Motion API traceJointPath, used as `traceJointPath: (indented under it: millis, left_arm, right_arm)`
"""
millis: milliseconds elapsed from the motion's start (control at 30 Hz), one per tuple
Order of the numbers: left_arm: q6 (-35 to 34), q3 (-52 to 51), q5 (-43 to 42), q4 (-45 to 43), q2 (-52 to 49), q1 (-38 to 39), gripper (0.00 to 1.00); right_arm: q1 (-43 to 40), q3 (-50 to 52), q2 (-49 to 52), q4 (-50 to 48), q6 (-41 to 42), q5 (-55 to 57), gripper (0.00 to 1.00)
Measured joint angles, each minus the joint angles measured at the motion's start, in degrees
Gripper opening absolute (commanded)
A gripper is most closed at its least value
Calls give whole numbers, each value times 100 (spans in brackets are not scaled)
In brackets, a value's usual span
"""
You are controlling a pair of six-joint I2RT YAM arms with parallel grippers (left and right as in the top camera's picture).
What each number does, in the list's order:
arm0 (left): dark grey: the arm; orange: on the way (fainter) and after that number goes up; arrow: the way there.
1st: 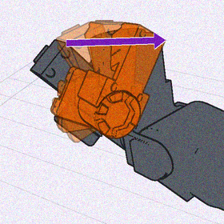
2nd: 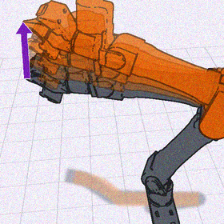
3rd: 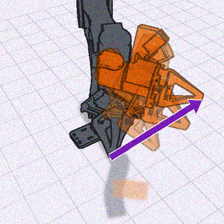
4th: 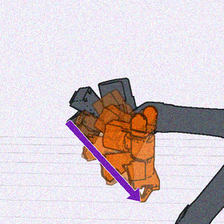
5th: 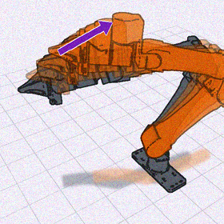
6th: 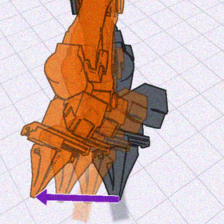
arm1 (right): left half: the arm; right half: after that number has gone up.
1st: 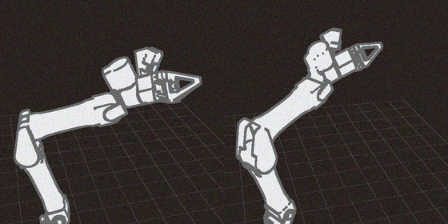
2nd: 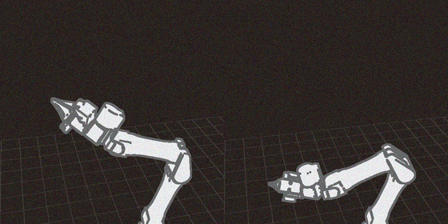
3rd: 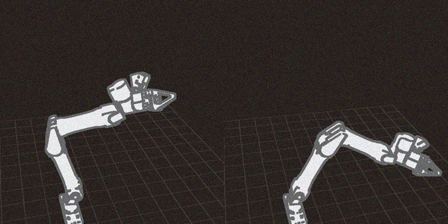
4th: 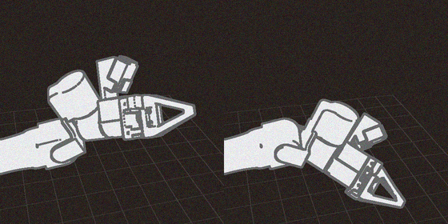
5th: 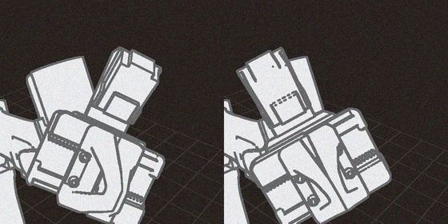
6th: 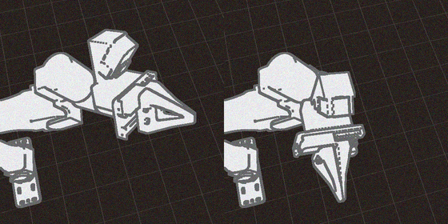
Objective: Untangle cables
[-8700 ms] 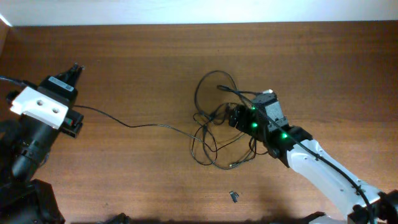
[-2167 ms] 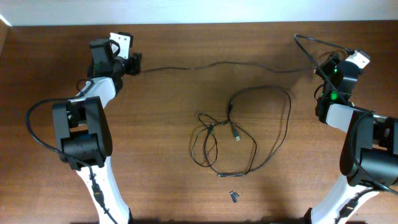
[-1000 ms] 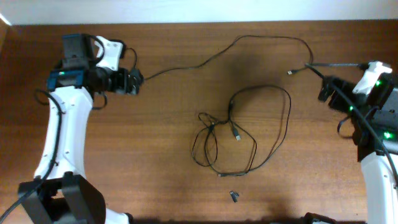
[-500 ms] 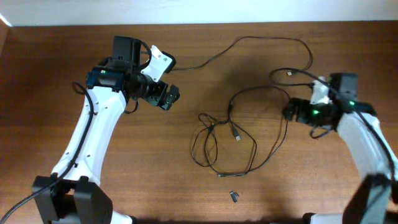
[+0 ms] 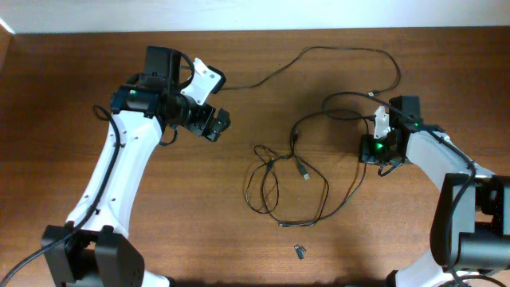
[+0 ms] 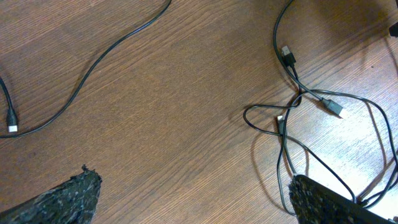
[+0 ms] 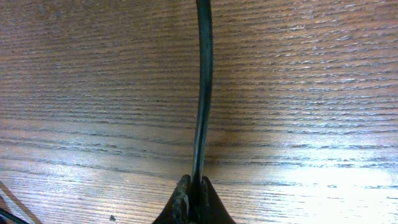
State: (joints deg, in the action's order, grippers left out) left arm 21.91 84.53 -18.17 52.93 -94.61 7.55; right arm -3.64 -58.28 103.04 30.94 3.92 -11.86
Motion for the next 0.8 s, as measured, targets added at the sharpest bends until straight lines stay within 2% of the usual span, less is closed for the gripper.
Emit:
traceJointPath:
  millis: [67,167,300,433,567,700,800]
  left_arm:
    - [0,0,0,0,0,0,99]
    - [0,0,0,-2,0,0,99]
    - [0,0,0,0,0,0,99]
    - [0,0,0,2,0,0,99]
    - [0,0,0,2,0,0,99]
    - [0,0,0,2,0,0,99]
    - [0,0,0,0,0,0,99]
  right_arm:
    - [0,-2,0,149,-2,-15,4]
    - [0,-133,-144,1005,-2,-94,4]
    - [0,-1043,-1397,2083,-4,-131,4]
    - [0,-1840,-2957,2275,-2,-133,4]
    - [0,-2188,-4540,2306,-4,-133,4]
    - [0,-2262,-5438,2271,-7,-133,4]
    - [0,-2262,-5602,2262,-4,-133,4]
